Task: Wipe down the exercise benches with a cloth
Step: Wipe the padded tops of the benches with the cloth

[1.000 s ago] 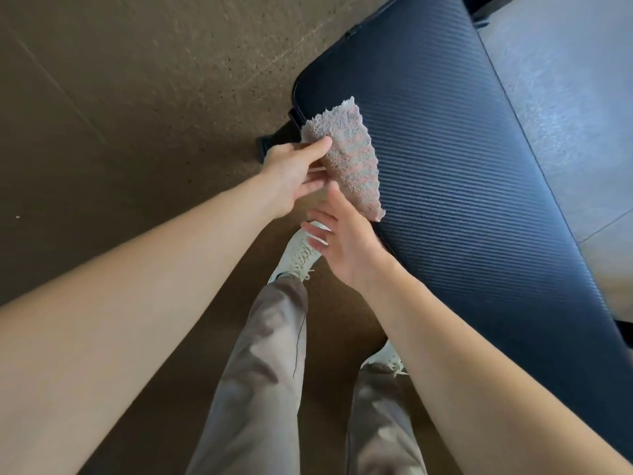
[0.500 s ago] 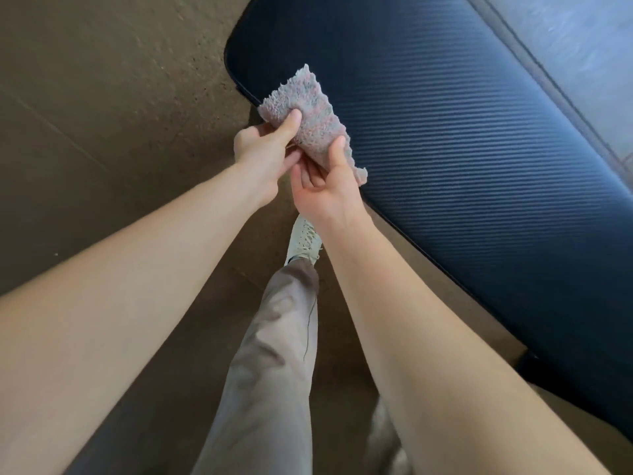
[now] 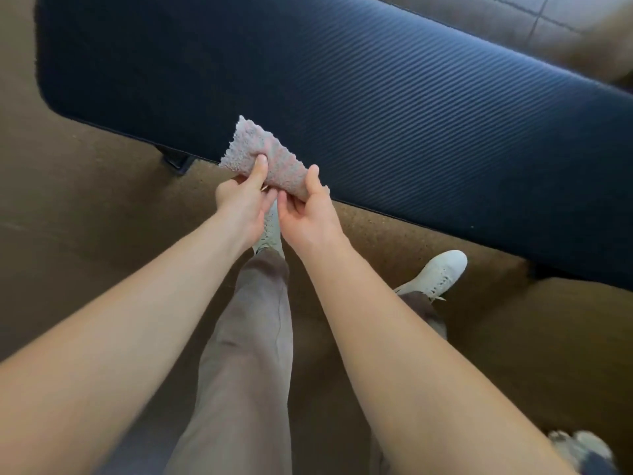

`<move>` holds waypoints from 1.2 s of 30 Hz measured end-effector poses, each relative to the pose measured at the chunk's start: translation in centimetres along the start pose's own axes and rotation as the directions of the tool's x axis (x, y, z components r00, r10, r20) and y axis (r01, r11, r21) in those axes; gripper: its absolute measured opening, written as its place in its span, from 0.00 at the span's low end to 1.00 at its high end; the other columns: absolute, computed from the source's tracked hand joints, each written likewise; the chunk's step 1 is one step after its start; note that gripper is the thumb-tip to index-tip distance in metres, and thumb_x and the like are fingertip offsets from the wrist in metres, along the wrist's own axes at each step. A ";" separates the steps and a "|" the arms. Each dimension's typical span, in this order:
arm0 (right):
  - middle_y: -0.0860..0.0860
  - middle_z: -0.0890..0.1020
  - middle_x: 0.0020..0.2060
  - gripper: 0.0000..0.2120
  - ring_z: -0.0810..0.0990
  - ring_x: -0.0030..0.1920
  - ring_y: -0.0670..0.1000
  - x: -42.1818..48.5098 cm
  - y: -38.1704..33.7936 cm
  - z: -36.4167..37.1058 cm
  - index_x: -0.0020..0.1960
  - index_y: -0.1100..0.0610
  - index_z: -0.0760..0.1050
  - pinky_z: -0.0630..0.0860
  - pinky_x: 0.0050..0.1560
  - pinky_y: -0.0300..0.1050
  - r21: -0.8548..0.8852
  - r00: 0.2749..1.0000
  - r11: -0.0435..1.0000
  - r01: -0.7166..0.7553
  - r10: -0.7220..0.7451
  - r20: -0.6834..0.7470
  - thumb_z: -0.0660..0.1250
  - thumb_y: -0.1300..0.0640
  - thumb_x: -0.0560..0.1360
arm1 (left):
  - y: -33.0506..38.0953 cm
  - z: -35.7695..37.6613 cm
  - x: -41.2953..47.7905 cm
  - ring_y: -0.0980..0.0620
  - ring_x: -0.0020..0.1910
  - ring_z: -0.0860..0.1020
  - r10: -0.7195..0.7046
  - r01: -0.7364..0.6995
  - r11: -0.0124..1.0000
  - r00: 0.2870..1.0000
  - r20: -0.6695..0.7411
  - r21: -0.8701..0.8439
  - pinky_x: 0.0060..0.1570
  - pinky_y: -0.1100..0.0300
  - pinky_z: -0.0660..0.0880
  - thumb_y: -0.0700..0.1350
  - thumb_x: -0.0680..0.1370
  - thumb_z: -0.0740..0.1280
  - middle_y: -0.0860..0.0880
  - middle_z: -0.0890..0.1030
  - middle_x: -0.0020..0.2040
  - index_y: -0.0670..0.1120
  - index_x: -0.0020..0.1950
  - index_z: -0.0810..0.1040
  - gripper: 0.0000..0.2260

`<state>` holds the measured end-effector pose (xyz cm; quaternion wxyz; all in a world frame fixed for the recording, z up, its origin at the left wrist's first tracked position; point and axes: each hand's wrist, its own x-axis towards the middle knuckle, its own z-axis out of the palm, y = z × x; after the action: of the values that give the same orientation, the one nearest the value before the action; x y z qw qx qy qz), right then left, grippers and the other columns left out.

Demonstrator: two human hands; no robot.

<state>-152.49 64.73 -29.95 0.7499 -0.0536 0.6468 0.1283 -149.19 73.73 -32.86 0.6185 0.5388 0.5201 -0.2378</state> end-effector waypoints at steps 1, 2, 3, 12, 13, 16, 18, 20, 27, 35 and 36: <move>0.56 0.81 0.58 0.16 0.81 0.56 0.52 -0.3 -0.7 -0.8 0.65 0.58 0.75 0.81 0.54 0.41 0.052 1.000 0.999 -0.011 0.011 -0.008 0.71 0.54 0.80 | -0.8 0.6 -0.3 0.48 0.55 0.84 -0.004 0.003 1.000 1.000 0.018 0.015 0.46 0.63 0.82 0.45 0.79 0.73 0.41 0.82 0.59 0.37 0.57 0.77 0.13; 0.57 0.82 0.57 0.17 0.82 0.53 0.52 -0.6 -1.3 -1.3 0.67 0.61 0.75 0.82 0.49 0.41 0.094 1.000 0.996 0.000 0.000 0.000 0.70 0.58 0.80 | -1.4 1.1 -0.7 0.47 0.55 0.85 -0.012 0.012 1.000 0.999 0.045 0.011 0.46 0.62 0.83 0.44 0.80 0.72 0.40 0.83 0.59 0.36 0.58 0.78 0.13; 0.58 0.82 0.57 0.17 0.83 0.52 0.52 -1.1 -2.3 -2.3 0.67 0.63 0.75 0.82 0.50 0.41 0.104 0.999 0.994 0.034 -0.034 0.004 0.70 0.62 0.80 | -2.3 2.0 -1.3 0.47 0.54 0.85 -0.024 0.022 0.999 0.996 0.080 0.028 0.47 0.61 0.83 0.42 0.80 0.72 0.39 0.83 0.59 0.35 0.60 0.78 0.13; 0.59 0.84 0.56 0.14 0.85 0.52 0.53 -3.4 -8.7 -10.0 0.59 0.60 0.78 0.83 0.51 0.44 0.118 0.961 0.967 0.226 -0.201 -0.192 0.73 0.69 0.75 | -9.9 9.4 -6.0 0.46 0.54 0.86 -0.129 0.082 0.967 0.974 0.186 0.241 0.51 0.55 0.84 0.39 0.77 0.75 0.38 0.83 0.60 0.32 0.65 0.76 0.20; 0.59 0.84 0.55 0.11 0.85 0.51 0.53 -3.6 -9.5 -10.9 0.56 0.60 0.78 0.83 0.51 0.44 0.129 0.951 0.960 0.250 -0.219 -0.217 0.73 0.69 0.76 | -10.6 10.0 -6.4 0.46 0.54 0.86 -0.136 0.080 0.958 0.972 0.192 0.275 0.54 0.54 0.84 0.41 0.77 0.75 0.39 0.83 0.61 0.34 0.66 0.76 0.20; 0.56 0.84 0.53 0.06 0.85 0.51 0.51 -4.5 -12.1 -13.7 0.52 0.58 0.78 0.84 0.52 0.43 0.168 0.935 0.939 0.301 -0.256 -0.245 0.72 0.65 0.77 | -12.6 12.1 -8.1 0.47 0.54 0.86 -0.156 0.075 0.932 0.967 0.204 0.354 0.56 0.55 0.82 0.47 0.80 0.72 0.42 0.84 0.58 0.40 0.65 0.75 0.18; 0.56 0.84 0.54 0.07 0.85 0.52 0.51 -4.8 -13.9 -15.6 0.55 0.59 0.78 0.84 0.51 0.41 0.193 0.929 0.925 0.326 -0.277 -0.244 0.72 0.64 0.78 | -13.9 13.6 -9.2 0.47 0.54 0.86 -0.180 0.079 0.921 0.954 0.238 0.381 0.54 0.56 0.82 0.49 0.81 0.70 0.44 0.84 0.57 0.41 0.66 0.74 0.17; 0.57 0.83 0.56 0.10 0.85 0.54 0.52 -4.9 -15.4 -17.3 0.59 0.60 0.78 0.83 0.56 0.45 0.228 0.923 0.909 0.348 -0.290 -0.252 0.72 0.64 0.78 | -15.3 15.1 -10.2 0.48 0.54 0.86 -0.206 0.085 0.906 0.944 0.256 0.416 0.54 0.56 0.82 0.49 0.82 0.68 0.45 0.84 0.55 0.41 0.65 0.74 0.16; 0.57 0.83 0.59 0.17 0.85 0.54 0.51 -6.2 -20.8 -23.3 0.65 0.61 0.77 0.84 0.53 0.43 0.251 0.876 0.863 0.437 -0.347 -0.334 0.73 0.60 0.78 | -19.9 19.7 -13.6 0.46 0.60 0.83 -0.331 0.085 0.807 0.885 0.327 0.585 0.58 0.51 0.82 0.54 0.83 0.66 0.41 0.81 0.65 0.45 0.68 0.73 0.18; 0.54 0.82 0.62 0.16 0.81 0.62 0.53 -5.8 -22.7 -28.3 0.63 0.55 0.77 0.80 0.60 0.47 0.034 0.869 0.885 0.465 -0.449 -0.209 0.75 0.60 0.76 | -20.5 19.0 -15.2 0.52 0.44 0.85 0.152 -0.810 -0.045 0.573 0.805 0.585 0.50 0.52 0.82 0.51 0.80 0.68 0.52 0.87 0.43 0.46 0.48 0.86 0.11; 0.54 0.81 0.63 0.19 0.80 0.64 0.54 -5.4 -22.3 -28.4 0.65 0.56 0.76 0.79 0.64 0.49 0.020 0.871 0.882 0.470 -0.460 -0.174 0.75 0.62 0.76 | -20.3 18.6 -14.8 0.52 0.47 0.84 0.176 -0.895 -0.222 0.354 0.918 0.388 0.53 0.51 0.80 0.49 0.79 0.69 0.51 0.86 0.47 0.45 0.51 0.85 0.09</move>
<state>-174.47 35.65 -31.01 0.7042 -0.1947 0.6780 -0.0807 -164.42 46.56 -30.36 0.2788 0.8581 -0.3031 -0.3066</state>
